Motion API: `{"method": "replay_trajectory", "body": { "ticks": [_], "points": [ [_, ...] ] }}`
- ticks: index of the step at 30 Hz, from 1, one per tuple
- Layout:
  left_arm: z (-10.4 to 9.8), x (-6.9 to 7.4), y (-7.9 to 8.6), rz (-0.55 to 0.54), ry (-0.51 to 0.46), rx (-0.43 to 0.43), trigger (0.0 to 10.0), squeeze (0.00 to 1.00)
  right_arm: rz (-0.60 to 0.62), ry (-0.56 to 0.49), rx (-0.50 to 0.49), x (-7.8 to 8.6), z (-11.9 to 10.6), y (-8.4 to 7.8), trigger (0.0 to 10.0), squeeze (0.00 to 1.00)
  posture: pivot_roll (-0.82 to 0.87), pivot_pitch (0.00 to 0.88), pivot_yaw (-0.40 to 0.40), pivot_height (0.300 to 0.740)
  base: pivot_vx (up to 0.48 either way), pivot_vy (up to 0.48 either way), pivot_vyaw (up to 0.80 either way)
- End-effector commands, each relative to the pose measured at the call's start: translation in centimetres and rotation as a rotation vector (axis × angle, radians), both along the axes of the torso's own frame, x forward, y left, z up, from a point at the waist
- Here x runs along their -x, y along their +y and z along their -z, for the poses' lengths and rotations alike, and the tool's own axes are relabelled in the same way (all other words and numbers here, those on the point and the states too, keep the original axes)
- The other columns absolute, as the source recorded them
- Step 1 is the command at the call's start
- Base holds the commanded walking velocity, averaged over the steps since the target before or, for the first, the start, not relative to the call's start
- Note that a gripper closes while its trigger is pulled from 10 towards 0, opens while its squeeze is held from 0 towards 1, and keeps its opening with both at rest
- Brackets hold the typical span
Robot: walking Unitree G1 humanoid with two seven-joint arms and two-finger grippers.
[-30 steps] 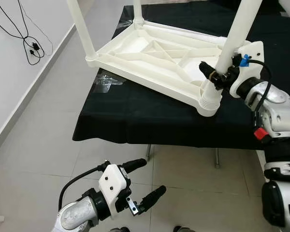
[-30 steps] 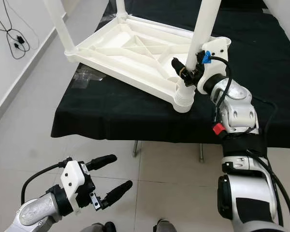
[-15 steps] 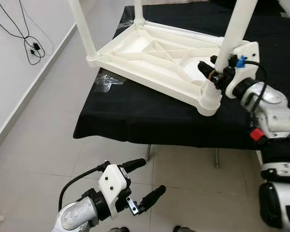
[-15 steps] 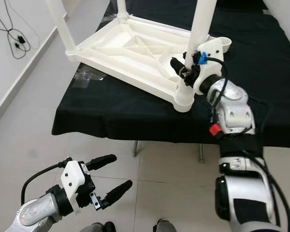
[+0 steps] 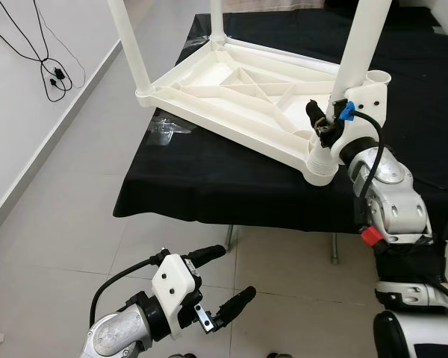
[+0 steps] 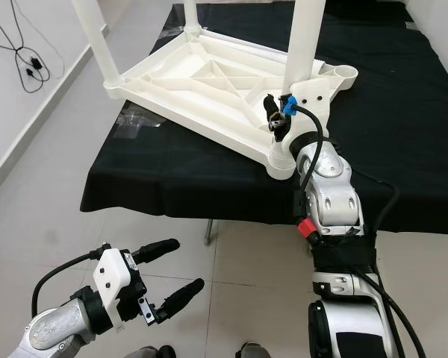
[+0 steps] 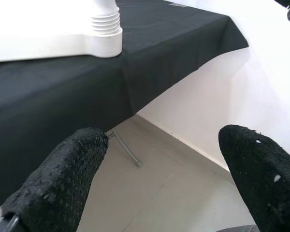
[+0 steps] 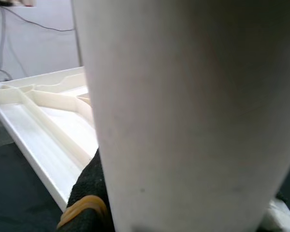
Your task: Building children table
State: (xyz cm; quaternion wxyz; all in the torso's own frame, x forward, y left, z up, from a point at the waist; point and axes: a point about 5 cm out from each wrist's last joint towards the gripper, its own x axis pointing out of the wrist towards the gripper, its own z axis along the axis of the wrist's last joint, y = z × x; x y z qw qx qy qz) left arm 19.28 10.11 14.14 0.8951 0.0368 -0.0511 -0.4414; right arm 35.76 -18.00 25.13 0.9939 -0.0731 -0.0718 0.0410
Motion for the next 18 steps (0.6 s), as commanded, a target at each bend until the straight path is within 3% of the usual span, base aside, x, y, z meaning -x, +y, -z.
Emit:
{"method": "replay_trajectory", "body": {
  "ticks": [1,18],
  "points": [
    [0.37,0.18,0.10,-0.002,0.016,-0.019,10.0,0.00,0.016,0.297,-0.011,0.24,6.21,0.72,0.0,0.00,-0.02,0.222,0.046,0.740,0.000,0.000,0.00],
    [0.37,0.26,-0.06,-0.001,0.016,-0.015,10.0,0.00,0.119,0.343,-0.054,-0.34,5.42,0.34,0.0,0.00,-0.02,0.223,0.039,0.740,0.000,0.000,0.00]
  ]
}}
